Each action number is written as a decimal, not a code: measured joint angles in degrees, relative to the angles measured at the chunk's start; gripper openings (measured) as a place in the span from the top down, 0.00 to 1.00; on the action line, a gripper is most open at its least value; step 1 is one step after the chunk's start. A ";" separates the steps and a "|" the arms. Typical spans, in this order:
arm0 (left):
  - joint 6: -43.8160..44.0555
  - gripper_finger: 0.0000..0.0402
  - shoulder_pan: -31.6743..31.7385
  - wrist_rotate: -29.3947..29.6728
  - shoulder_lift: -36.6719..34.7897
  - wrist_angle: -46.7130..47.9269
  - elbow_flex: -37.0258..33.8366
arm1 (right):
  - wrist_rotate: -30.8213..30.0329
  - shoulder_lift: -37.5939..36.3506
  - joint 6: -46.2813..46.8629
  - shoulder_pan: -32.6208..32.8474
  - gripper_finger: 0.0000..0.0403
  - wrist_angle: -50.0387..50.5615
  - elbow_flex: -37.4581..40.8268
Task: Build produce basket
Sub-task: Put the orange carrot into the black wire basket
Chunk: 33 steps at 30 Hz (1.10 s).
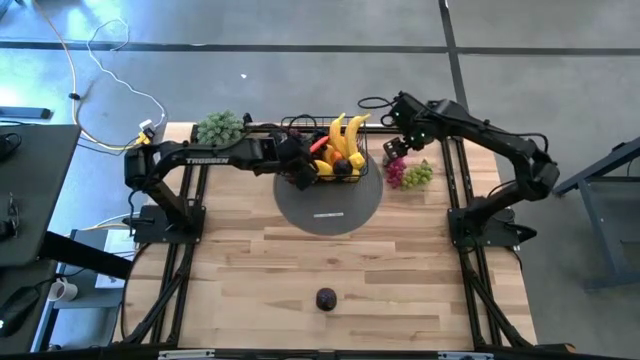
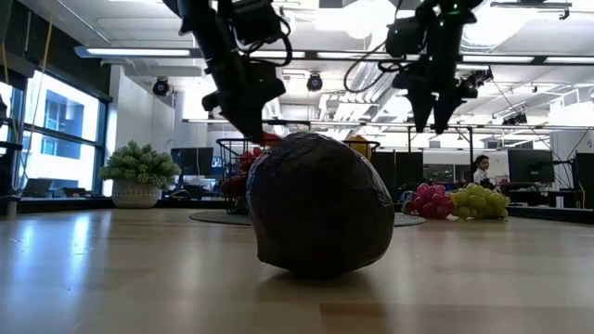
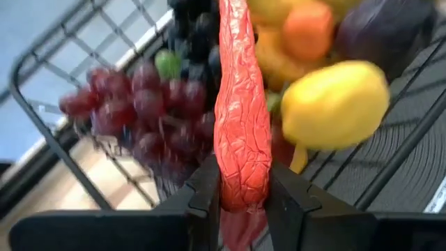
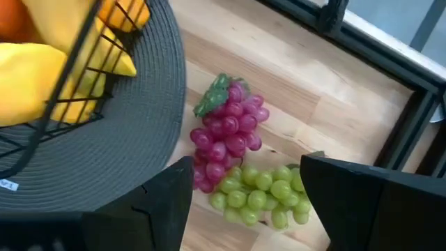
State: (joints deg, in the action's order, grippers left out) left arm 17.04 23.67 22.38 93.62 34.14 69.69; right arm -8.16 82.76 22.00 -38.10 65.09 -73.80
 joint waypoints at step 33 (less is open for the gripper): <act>0.35 0.67 0.84 -11.92 0.26 8.16 0.04 | 12.92 11.19 -11.82 -7.68 0.39 0.03 0.02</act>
State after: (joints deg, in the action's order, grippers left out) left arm 17.39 24.51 10.46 93.89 42.29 69.73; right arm 4.75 93.95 10.19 -45.78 65.12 -73.78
